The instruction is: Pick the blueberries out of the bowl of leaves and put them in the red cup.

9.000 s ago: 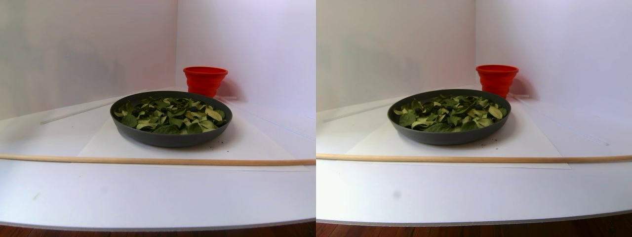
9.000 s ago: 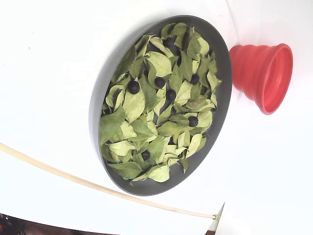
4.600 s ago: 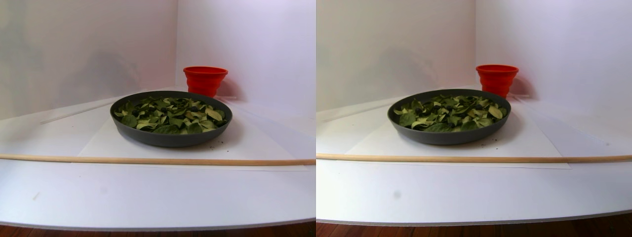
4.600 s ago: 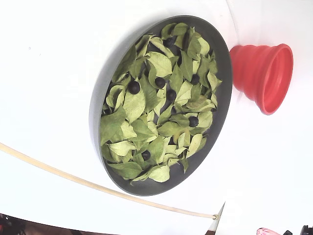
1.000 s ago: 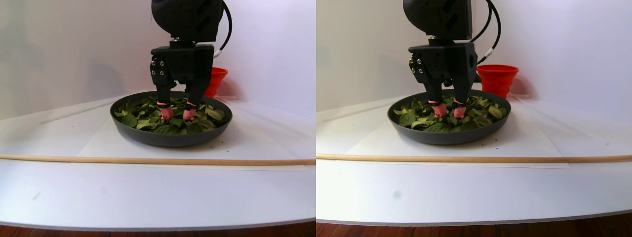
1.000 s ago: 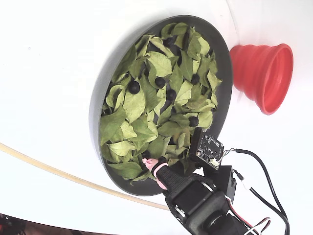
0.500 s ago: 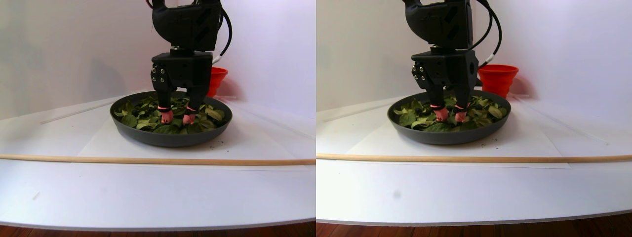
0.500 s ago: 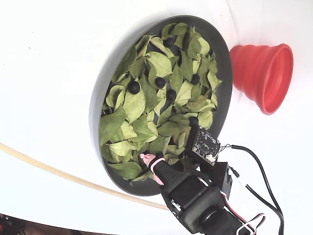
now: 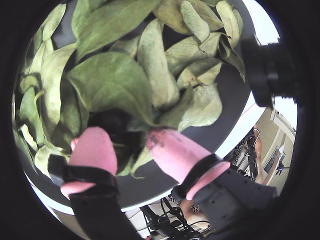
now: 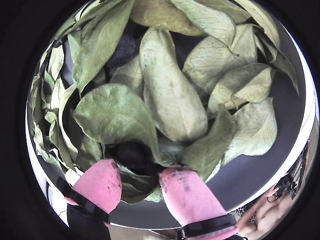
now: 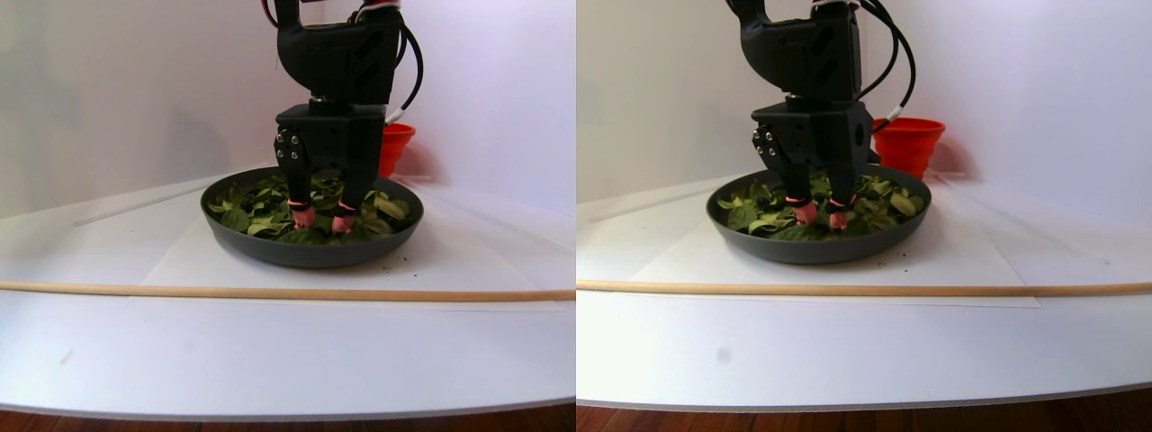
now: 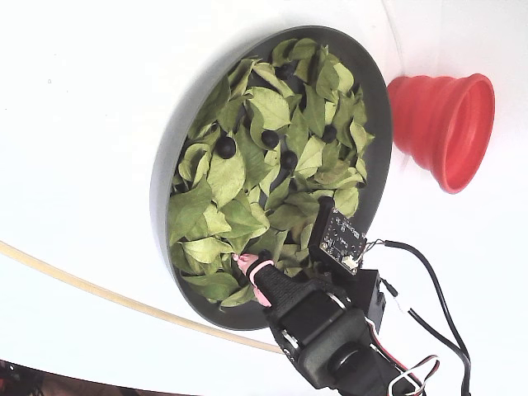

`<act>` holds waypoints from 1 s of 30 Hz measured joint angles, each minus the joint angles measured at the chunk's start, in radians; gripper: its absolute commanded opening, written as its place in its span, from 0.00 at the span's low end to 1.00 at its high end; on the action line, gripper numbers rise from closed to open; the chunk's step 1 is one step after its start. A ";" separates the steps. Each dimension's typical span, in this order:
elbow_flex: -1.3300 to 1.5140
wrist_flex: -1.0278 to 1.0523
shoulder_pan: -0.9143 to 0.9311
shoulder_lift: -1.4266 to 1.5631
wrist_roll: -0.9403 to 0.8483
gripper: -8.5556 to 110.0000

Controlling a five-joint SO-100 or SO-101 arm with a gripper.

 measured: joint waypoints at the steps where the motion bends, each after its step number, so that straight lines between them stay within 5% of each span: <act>1: 0.000 0.000 0.000 -0.002 0.002 0.19; 30: -0.031 -0.086 -0.018 -0.089 0.015 0.19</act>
